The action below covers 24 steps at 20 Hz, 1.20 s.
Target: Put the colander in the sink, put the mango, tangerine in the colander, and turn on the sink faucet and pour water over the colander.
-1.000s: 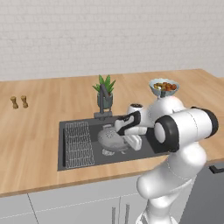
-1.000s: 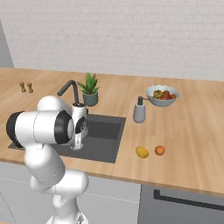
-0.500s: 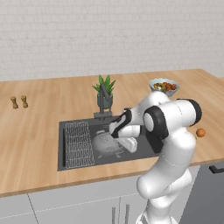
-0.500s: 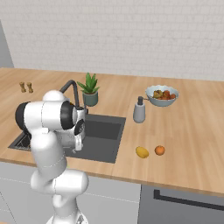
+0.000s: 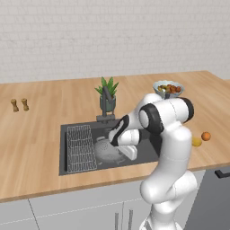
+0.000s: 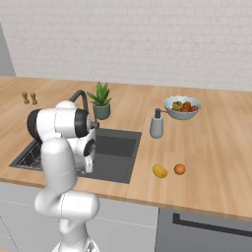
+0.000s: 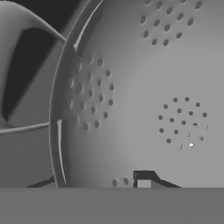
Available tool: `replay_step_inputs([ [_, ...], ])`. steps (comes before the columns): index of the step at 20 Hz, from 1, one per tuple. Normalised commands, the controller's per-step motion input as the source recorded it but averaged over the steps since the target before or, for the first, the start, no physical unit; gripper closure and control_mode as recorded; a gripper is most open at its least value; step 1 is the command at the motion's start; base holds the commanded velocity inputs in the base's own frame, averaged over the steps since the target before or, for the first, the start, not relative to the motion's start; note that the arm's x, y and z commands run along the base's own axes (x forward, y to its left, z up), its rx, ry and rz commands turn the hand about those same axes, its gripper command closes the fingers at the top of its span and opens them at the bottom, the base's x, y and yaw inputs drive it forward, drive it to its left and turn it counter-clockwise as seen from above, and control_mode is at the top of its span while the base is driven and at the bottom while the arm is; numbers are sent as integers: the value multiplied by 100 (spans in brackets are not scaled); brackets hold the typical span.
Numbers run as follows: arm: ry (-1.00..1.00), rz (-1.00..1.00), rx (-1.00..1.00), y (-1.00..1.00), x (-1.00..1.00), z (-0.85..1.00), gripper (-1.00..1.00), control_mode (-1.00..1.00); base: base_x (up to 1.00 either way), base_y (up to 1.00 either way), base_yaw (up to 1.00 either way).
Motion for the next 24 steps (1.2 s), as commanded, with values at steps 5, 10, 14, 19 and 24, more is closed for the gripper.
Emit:
replay_step_inputs([
  [5,0,0,0,0,32,-20,100,-100,0,0,0],
  [10,0,0,0,16,28,-4,100,-100,0,0,0],
  [14,1,0,0,32,12,-6,100,-100,0,0,0],
  [19,3,0,0,38,5,-6,100,-100,0,0,0],
  [24,0,0,0,32,0,0,100,-100,0,0,0],
])
